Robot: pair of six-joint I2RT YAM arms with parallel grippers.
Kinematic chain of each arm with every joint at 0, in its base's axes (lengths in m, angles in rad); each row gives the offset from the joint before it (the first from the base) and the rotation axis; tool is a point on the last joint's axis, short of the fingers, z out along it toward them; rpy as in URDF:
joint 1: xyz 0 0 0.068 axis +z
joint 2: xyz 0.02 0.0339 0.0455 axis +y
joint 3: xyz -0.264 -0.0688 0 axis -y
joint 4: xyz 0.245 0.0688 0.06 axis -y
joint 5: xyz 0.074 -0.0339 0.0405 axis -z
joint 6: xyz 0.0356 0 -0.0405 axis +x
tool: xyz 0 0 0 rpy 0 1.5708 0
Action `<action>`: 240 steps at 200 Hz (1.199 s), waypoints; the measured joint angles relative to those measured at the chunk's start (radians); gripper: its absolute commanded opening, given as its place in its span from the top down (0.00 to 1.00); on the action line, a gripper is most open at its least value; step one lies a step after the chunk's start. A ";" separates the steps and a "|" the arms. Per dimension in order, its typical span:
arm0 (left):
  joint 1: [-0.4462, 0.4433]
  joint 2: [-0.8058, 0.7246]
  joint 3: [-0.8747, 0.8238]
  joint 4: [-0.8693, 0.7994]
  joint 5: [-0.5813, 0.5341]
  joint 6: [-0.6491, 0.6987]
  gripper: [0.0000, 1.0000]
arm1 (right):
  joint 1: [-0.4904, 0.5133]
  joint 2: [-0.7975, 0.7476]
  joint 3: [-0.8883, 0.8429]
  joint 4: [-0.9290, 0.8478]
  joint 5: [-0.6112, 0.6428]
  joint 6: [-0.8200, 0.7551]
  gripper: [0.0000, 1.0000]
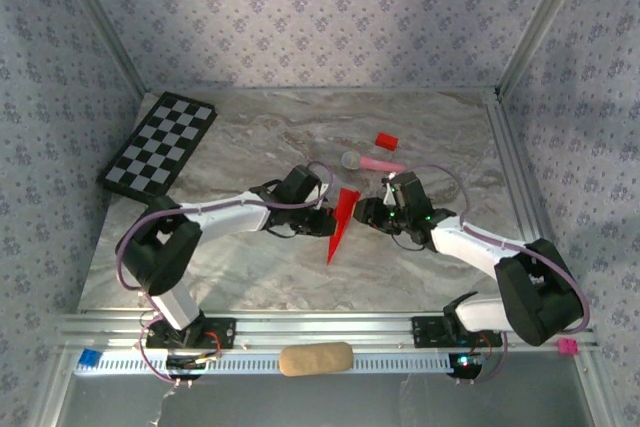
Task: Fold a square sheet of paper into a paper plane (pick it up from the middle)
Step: Move a paper plane to the center of the table.
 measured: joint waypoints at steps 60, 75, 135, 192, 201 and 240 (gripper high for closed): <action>-0.017 -0.007 0.001 -0.048 -0.092 0.002 1.00 | 0.067 0.101 0.117 -0.044 0.002 0.023 0.56; -0.017 -0.007 0.001 -0.048 -0.100 0.002 0.99 | 0.070 0.129 0.127 -0.048 0.002 0.026 0.58; -0.019 -0.007 0.001 -0.060 -0.141 0.002 0.98 | 0.070 0.190 0.137 -0.077 0.002 0.033 0.69; -0.023 0.001 0.007 -0.093 -0.154 0.002 0.93 | 0.067 0.232 0.137 -0.077 -0.006 0.034 0.90; -0.023 0.010 0.014 -0.099 -0.154 0.002 0.92 | 0.067 0.249 0.137 -0.070 -0.011 0.033 0.92; -0.023 0.055 0.035 -0.111 -0.151 0.010 0.85 | 0.067 0.294 0.137 -0.038 -0.033 0.033 0.95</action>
